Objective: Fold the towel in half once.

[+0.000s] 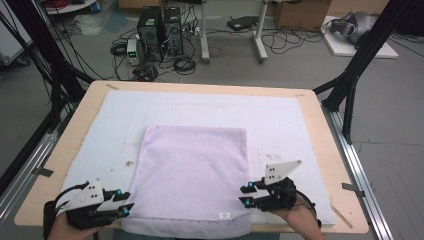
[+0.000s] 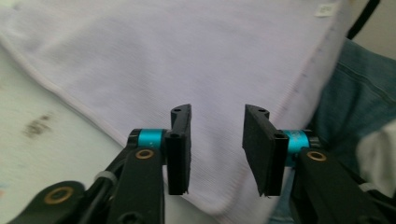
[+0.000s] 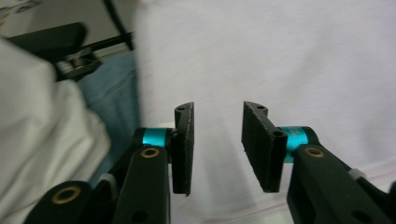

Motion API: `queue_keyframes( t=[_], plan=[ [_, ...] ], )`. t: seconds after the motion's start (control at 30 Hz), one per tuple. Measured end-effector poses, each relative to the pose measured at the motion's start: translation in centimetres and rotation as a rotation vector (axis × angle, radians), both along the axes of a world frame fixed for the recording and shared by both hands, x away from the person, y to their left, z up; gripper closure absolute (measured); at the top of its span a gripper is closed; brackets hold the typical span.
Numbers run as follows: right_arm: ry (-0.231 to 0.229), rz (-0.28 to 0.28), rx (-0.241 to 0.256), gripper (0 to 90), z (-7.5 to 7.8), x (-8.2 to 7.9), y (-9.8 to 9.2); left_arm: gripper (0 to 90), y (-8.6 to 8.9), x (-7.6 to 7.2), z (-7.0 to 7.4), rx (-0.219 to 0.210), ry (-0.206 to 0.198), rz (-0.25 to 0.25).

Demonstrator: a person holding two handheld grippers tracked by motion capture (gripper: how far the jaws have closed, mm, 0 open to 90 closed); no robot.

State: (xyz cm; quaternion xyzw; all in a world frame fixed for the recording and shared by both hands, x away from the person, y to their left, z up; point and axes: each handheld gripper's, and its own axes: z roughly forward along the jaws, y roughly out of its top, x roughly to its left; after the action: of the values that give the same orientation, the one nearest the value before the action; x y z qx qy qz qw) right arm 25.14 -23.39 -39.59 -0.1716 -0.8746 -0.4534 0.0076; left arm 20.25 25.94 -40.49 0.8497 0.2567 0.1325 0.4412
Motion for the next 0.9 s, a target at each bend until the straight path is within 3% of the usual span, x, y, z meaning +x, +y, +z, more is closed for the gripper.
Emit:
queue_keyframes(
  t=[0.2,0.27,0.4,0.47,0.67,0.7,0.8,0.9],
  plan=[
    [-0.04,-0.148,-0.06,55.3,0.2,5.2,0.5,56.9,-0.8,5.6,0.1,-0.019,-0.026,0.087],
    [-0.069,-0.198,-0.099,53.8,0.2,7.0,0.6,56.3,-1.0,7.7,0.1,-0.025,-0.033,0.137],
    [-0.083,-0.25,-0.121,53.6,0.1,10.5,0.7,55.3,-1.5,11.7,0.2,-0.007,-0.043,0.216],
    [-0.072,-0.267,-0.125,52.8,-0.2,12.3,0.7,56.0,-1.6,13.9,0.1,-0.037,-0.012,0.237],
    [-0.058,-0.341,-0.17,48.6,-1.6,16.4,0.3,56.9,-2.0,19.7,-0.9,0.002,0.038,0.337],
    [-0.054,-0.355,-0.169,48.1,-1.8,16.9,0.1,55.8,-1.9,20.3,-1.2,-0.017,0.039,0.358],
    [-0.027,-0.385,-0.178,45.2,-2.6,18.1,-0.1,51.6,-1.8,21.9,-2.4,-0.047,0.099,0.394],
    [-0.009,-0.39,-0.184,45.2,-3.6,18.8,0.2,48.0,-2.2,22.8,-3.4,-0.031,0.143,0.387]
  ],
)
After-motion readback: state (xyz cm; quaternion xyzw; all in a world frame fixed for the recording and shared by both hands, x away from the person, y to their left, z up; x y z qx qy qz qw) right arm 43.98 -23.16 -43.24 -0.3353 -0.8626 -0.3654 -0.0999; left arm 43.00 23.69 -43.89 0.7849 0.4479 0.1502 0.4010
